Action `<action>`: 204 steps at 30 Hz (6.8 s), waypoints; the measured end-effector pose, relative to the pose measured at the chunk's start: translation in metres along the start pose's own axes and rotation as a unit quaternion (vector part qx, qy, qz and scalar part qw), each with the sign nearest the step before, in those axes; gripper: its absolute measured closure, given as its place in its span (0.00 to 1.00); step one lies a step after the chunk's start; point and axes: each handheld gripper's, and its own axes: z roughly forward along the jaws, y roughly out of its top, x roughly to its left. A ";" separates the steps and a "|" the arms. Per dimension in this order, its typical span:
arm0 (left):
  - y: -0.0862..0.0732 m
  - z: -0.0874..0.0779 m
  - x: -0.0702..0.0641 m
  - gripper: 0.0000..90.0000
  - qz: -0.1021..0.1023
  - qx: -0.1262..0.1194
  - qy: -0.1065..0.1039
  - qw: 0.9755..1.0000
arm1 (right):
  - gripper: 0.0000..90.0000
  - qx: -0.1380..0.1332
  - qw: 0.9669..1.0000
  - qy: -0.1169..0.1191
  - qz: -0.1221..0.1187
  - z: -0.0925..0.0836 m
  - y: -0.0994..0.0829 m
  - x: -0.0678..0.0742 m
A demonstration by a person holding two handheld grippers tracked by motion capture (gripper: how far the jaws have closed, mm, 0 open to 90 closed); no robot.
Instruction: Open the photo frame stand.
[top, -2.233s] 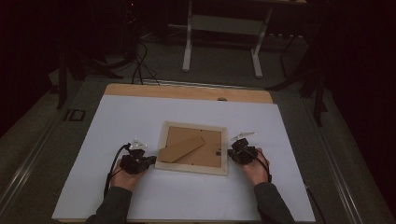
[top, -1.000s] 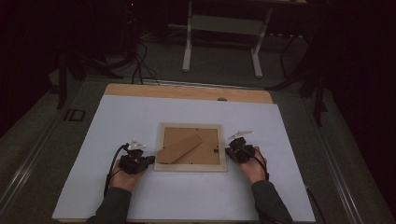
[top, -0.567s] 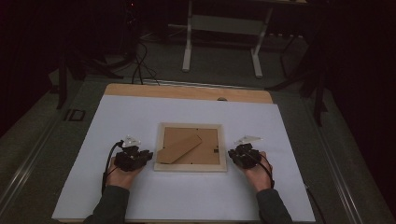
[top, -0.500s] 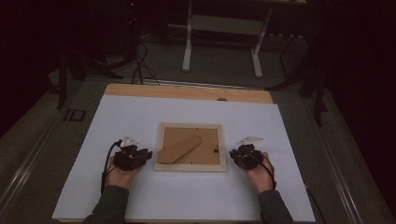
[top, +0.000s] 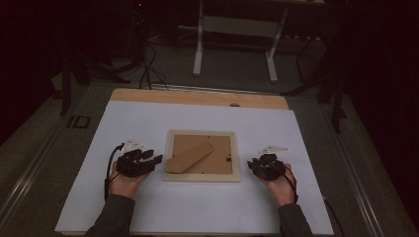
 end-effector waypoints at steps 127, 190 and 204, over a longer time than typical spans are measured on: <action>0.053 0.092 -0.077 0.43 0.213 0.159 -0.027 0.964 | 0.58 0.027 0.994 0.079 0.073 0.044 0.070 -0.016; 0.051 0.083 -0.075 0.42 0.206 0.120 -0.060 0.969 | 0.66 0.015 0.976 0.144 0.161 0.035 0.082 -0.032; 0.057 0.083 -0.079 0.47 0.201 0.127 -0.061 0.969 | 0.66 -0.003 0.979 0.135 0.150 0.029 0.083 -0.031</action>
